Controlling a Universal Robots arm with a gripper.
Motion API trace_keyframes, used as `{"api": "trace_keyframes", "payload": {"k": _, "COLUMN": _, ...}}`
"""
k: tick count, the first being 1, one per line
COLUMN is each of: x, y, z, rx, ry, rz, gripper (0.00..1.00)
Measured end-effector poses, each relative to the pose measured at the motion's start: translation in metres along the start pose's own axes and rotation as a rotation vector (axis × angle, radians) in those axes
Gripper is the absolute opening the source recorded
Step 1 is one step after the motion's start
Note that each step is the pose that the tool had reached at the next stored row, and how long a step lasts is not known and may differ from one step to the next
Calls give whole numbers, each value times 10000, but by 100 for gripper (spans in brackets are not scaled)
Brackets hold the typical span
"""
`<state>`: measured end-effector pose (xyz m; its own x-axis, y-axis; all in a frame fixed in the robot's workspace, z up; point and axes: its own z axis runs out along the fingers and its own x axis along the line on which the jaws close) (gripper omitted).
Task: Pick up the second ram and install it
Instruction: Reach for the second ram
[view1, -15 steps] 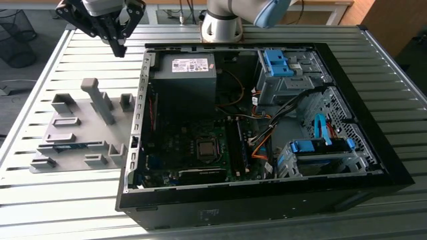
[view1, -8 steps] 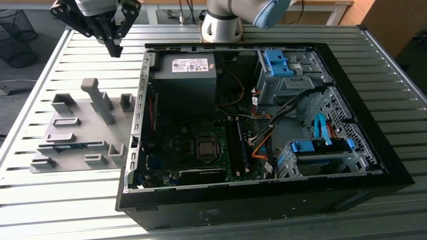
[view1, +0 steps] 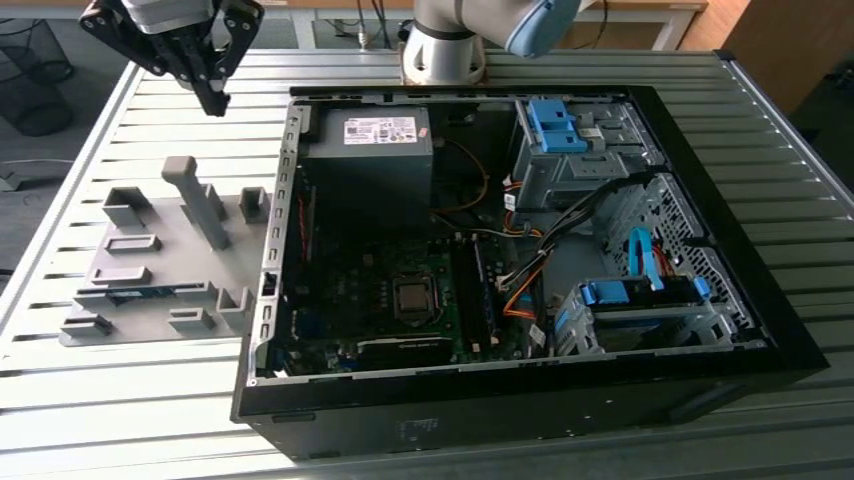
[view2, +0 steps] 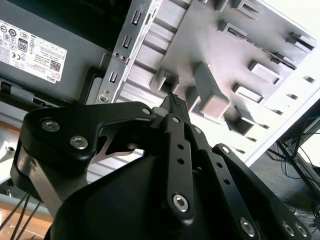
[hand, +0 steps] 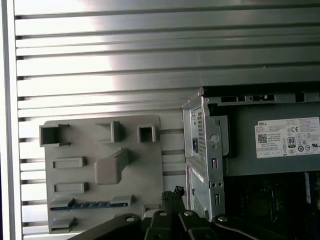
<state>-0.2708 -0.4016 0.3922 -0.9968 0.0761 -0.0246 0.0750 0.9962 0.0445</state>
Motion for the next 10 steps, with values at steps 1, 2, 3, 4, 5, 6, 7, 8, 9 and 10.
{"api": "trace_keyframes", "payload": {"k": 1, "x": 21, "y": -14, "z": -2, "rx": 2, "ry": 1, "rz": -2, "gripper": 11}}
{"api": "trace_keyframes", "payload": {"k": 2, "x": 41, "y": -31, "z": -4, "rx": 2, "ry": 2, "rz": -4, "gripper": 11}}
{"api": "trace_keyframes", "payload": {"k": 3, "x": 63, "y": -47, "z": -4, "rx": 2, "ry": 2, "rz": -5, "gripper": 11}}
{"api": "trace_keyframes", "payload": {"k": 4, "x": 86, "y": -63, "z": -5, "rx": 1, "ry": 1, "rz": -7, "gripper": 11}}
{"api": "trace_keyframes", "payload": {"k": 5, "x": 107, "y": -79, "z": -6, "rx": 0, "ry": 1, "rz": -9, "gripper": 11}}
{"api": "trace_keyframes", "payload": {"k": 6, "x": 132, "y": -94, "z": -8, "rx": 2, "ry": 2, "rz": -11, "gripper": 11}}
{"api": "trace_keyframes", "payload": {"k": 7, "x": 159, "y": -105, "z": -9, "rx": 2, "ry": 3, "rz": -12, "gripper": 11}}
{"api": "trace_keyframes", "payload": {"k": 8, "x": 189, "y": -112, "z": -10, "rx": 2, "ry": 3, "rz": -13, "gripper": 11}}
{"api": "trace_keyframes", "payload": {"k": 9, "x": 225, "y": -116, "z": -11, "rx": 2, "ry": 3, "rz": -16, "gripper": 11}}
{"api": "trace_keyframes", "payload": {"k": 10, "x": 262, "y": -120, "z": -12, "rx": 1, "ry": 2, "rz": -23, "gripper": 11}}
